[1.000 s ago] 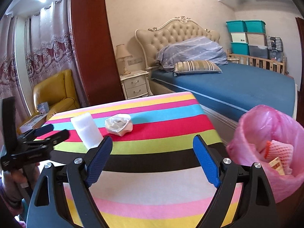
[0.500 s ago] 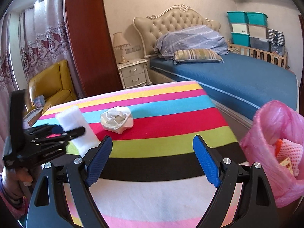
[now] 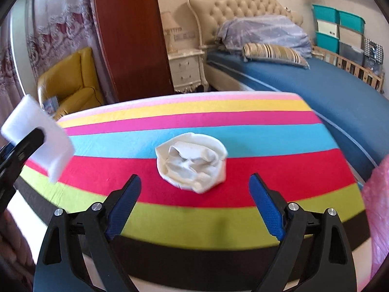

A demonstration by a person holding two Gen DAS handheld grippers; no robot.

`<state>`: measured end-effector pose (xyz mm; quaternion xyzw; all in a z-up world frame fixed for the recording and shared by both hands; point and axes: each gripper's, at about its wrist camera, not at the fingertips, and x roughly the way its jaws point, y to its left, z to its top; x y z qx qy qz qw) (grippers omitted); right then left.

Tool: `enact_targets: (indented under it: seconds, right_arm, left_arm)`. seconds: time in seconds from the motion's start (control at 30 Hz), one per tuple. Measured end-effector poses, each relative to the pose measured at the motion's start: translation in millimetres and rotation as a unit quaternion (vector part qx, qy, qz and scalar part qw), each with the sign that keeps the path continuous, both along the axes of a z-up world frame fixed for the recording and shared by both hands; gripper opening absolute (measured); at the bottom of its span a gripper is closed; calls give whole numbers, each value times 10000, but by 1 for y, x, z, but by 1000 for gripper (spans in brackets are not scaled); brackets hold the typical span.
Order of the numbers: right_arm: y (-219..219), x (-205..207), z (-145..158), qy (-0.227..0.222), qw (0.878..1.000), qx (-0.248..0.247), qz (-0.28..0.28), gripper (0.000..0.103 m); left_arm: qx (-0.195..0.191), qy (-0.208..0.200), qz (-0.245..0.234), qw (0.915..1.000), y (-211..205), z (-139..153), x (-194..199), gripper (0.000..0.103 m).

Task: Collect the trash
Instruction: 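Grasp the crumpled white paper cup with the right gripper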

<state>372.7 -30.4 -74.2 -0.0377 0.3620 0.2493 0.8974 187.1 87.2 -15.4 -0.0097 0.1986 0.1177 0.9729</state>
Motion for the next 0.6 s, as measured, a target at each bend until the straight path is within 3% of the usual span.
enact_targets:
  seconds: [0.27,0.3,0.37,0.6]
  right_arm:
    - [45,35,-16,428,9972,-548,-290,85]
    - [47,36,-17,444,9968,-592,-291,81]
    - [45,34,-15,379,9972,-556,-327,70]
    - [20,1,-8,79,9987,-374,-346,69]
  left_arm:
    - [-357,9,-8,9994,15,-2,-7,41]
    - [-371,22,-10,9993,15,-3,-7,41]
    - [-407,53,-12,9992,17,-4,-6,41]
    - [-522,166,-10,9985,18,-8,-3,41]
